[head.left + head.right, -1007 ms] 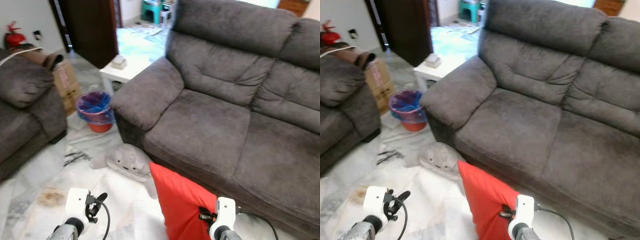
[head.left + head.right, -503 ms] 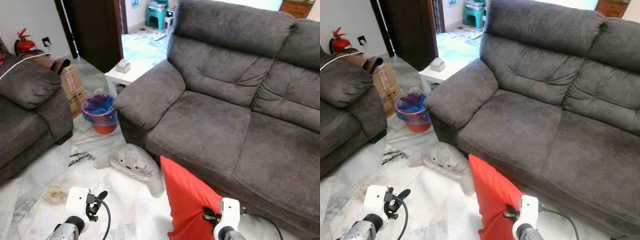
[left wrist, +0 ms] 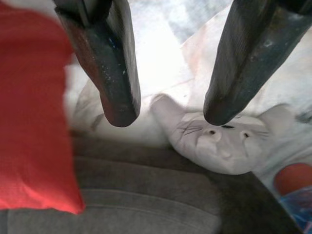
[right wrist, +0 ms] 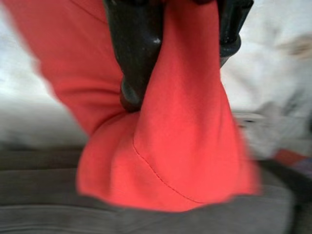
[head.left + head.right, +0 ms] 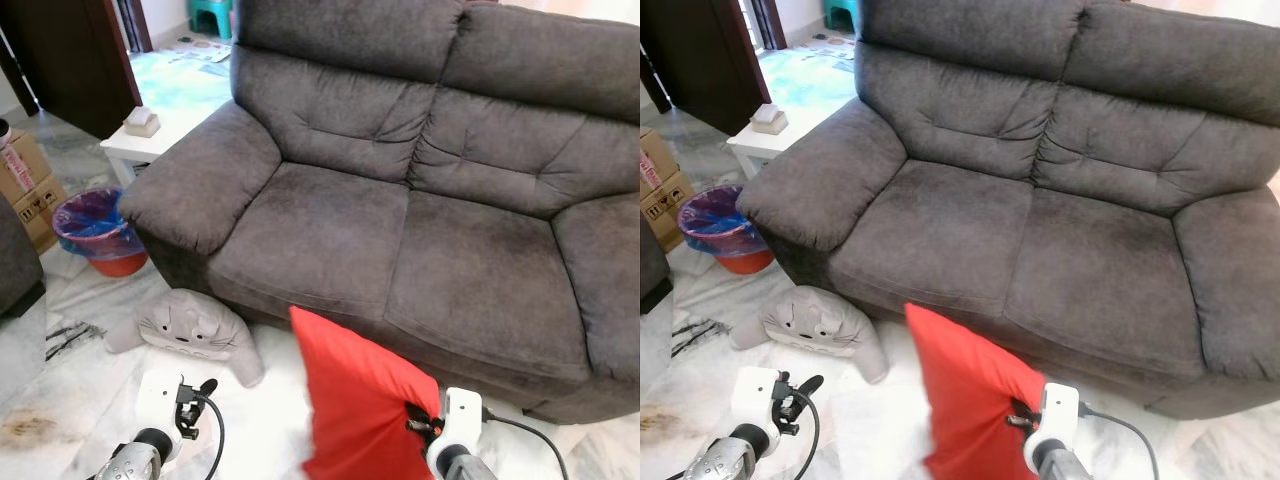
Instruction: Move the pillow to the sofa from floor
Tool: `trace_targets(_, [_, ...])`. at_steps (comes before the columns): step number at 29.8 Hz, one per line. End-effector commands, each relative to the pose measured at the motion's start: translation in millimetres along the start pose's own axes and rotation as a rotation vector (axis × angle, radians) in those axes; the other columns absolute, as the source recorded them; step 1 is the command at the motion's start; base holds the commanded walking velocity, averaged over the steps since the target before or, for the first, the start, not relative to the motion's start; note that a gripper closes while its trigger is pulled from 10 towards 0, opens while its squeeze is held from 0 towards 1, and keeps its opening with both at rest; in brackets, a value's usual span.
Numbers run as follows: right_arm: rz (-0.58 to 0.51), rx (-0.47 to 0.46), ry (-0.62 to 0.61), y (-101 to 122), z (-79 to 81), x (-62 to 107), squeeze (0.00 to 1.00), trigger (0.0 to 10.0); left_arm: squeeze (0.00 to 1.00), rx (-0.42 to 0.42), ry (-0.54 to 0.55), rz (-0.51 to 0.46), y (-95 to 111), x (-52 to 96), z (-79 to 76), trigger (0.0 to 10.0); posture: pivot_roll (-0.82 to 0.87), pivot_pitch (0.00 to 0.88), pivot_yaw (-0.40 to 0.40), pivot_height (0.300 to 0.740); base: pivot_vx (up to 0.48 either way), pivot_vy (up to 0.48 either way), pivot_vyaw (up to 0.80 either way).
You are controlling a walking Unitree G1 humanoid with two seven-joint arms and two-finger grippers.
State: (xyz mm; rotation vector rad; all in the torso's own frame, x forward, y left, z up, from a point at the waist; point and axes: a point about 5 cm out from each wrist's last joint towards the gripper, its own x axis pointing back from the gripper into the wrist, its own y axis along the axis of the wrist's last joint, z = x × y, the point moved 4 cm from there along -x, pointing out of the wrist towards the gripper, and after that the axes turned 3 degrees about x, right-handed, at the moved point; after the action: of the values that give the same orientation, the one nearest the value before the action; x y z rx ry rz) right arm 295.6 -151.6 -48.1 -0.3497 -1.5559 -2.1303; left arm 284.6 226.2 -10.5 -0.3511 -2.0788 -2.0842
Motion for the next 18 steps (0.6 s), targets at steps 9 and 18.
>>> trace_targets(9, [-0.138, 0.182, 0.256, 51, 32.6, -11.2, 0.0, 10.0, 0.0, -0.019, -0.029, 0.02, -3, 4.1, 4.8, 10.0, 0.17, 0.136, -0.019, 0.74, 0.0, 0.0, 0.0])
trace_targets(18, [-0.068, 0.394, 0.5, 52, 56.4, -8.4, 0.0, 10.0, 0.0, -0.148, -0.126, 0.067, -4, 10.2, 11.9, 10.0, 0.18, 0.134, -0.016, 0.74, 0.0, 0.0, 0.0])
